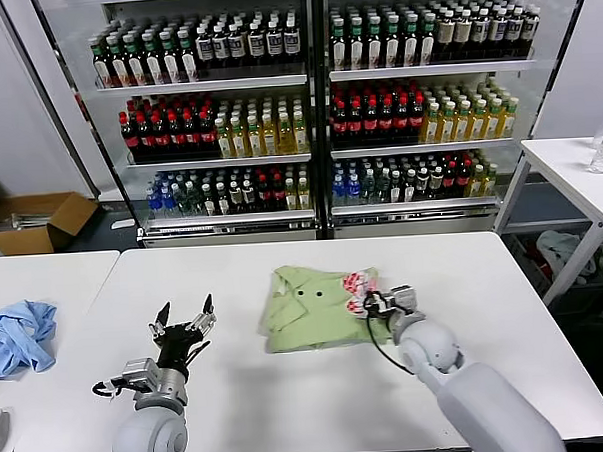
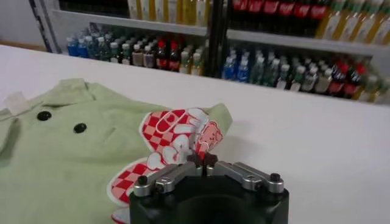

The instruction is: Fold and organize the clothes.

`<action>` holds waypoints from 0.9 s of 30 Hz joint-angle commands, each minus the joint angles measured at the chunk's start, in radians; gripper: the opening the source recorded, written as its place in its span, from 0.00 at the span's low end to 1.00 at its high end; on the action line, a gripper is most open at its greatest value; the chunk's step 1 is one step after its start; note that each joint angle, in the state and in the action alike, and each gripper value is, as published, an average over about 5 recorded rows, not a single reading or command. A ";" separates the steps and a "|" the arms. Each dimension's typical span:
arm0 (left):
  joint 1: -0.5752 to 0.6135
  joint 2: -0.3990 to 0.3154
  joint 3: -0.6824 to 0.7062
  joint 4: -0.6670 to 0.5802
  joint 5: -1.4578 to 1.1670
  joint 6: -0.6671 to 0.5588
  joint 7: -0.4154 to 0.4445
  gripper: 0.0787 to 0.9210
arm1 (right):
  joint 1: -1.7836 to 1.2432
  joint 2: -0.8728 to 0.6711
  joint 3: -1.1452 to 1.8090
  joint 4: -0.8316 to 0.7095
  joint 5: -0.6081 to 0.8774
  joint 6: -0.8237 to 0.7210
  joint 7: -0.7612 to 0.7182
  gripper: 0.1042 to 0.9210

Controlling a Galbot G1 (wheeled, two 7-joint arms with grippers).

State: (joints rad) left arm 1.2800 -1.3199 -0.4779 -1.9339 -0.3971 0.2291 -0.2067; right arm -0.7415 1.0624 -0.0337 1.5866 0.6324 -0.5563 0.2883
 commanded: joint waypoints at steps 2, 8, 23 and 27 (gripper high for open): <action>0.031 -0.008 0.031 -0.039 0.035 0.006 0.003 0.88 | -0.144 -0.076 0.151 0.144 -0.299 0.280 -0.018 0.11; 0.100 0.019 0.040 -0.130 0.045 0.012 0.021 0.88 | -0.378 -0.047 0.289 0.320 -0.377 0.328 -0.021 0.31; 0.245 0.005 -0.007 -0.265 0.062 -0.005 0.062 0.88 | -0.734 0.000 0.529 0.593 -0.331 0.436 -0.007 0.82; 0.265 0.010 -0.023 -0.290 0.058 -0.007 0.071 0.88 | -0.753 0.014 0.525 0.618 -0.334 0.417 -0.007 0.87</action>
State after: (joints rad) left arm 1.4731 -1.3126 -0.4841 -2.1475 -0.3416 0.2227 -0.1503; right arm -1.2974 1.0478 0.3796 2.0417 0.3197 -0.1807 0.2766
